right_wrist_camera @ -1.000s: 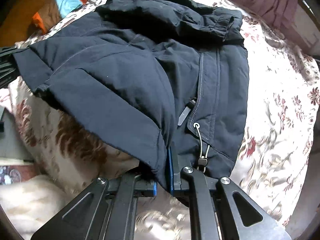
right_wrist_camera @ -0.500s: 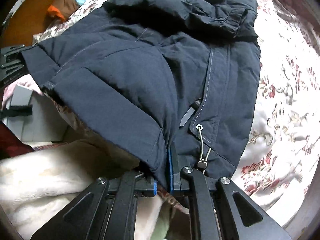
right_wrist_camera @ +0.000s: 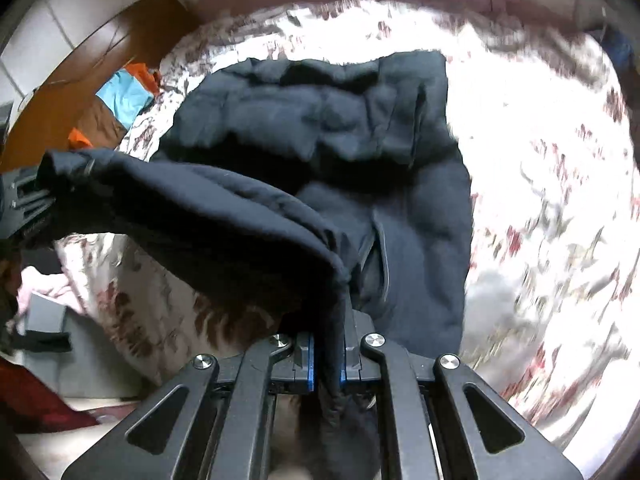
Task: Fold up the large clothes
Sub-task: 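Lift the hem with both tools and fold it over toward the collar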
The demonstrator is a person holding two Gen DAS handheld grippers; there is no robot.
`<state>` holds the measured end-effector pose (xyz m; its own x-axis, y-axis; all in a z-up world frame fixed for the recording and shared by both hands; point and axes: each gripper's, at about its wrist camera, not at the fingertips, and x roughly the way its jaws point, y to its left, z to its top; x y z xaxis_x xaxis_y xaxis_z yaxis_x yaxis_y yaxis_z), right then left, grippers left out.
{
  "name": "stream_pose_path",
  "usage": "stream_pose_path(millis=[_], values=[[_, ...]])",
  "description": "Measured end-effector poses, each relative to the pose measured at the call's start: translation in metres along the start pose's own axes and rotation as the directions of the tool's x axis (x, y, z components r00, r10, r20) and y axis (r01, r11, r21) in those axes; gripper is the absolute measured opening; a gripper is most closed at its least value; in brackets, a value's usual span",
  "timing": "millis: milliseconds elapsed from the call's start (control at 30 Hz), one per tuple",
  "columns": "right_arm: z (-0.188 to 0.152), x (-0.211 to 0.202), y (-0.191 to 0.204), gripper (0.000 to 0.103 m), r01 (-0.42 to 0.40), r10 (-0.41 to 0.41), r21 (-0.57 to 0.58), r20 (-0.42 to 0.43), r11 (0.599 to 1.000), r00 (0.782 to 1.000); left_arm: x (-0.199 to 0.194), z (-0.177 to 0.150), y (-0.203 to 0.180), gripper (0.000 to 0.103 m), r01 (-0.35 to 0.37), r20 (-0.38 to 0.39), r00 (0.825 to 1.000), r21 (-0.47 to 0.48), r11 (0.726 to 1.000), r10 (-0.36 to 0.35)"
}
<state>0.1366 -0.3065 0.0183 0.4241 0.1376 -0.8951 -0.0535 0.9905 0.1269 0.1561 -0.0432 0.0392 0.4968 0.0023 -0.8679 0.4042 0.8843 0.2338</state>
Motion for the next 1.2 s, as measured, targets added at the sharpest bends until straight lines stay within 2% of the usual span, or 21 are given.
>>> stream_pose_path(millis=[100, 200, 367, 500, 633, 933, 1200], values=[[0.016, 0.001, 0.004, 0.007, 0.021, -0.018, -0.045, 0.074, 0.999, 0.997, 0.004, 0.019, 0.006, 0.008, -0.019, 0.039, 0.999, 0.006, 1.0, 0.019], [0.04, -0.002, 0.003, 0.007, 0.057, -0.046, -0.071, 0.148, 0.996, 0.988, 0.014, 0.044, 0.019, 0.008, -0.016, 0.071, 0.997, -0.03, 0.999, 0.019], [0.092, -0.001, -0.003, 0.007, 0.142, -0.124, -0.047, 0.278, 0.989, 0.953, 0.028, 0.083, 0.031, 0.008, -0.02, 0.135, 0.99, -0.082, 0.996, 0.031], [0.137, 0.003, -0.009, 0.007, 0.152, -0.141, -0.006, 0.338, 0.988, 0.931, 0.031, 0.111, 0.041, 0.008, -0.019, 0.2, 0.979, -0.125, 0.992, 0.044], [0.176, 0.01, -0.009, 0.007, 0.14, -0.123, -0.021, 0.364, 0.99, 0.923, 0.05, 0.137, 0.056, 0.008, -0.03, 0.221, 0.974, -0.132, 0.991, 0.059], [0.247, 0.038, 0.01, 0.007, 0.176, -0.111, -0.132, 0.395, 0.976, 0.912, 0.102, 0.18, 0.101, 0.008, -0.02, 0.19, 0.98, -0.195, 0.981, 0.058], [0.268, 0.078, 0.005, 0.007, 0.168, -0.124, -0.095, 0.357, 0.981, 0.926, 0.153, 0.206, 0.115, 0.008, -0.004, 0.133, 0.991, -0.172, 0.985, 0.027]])
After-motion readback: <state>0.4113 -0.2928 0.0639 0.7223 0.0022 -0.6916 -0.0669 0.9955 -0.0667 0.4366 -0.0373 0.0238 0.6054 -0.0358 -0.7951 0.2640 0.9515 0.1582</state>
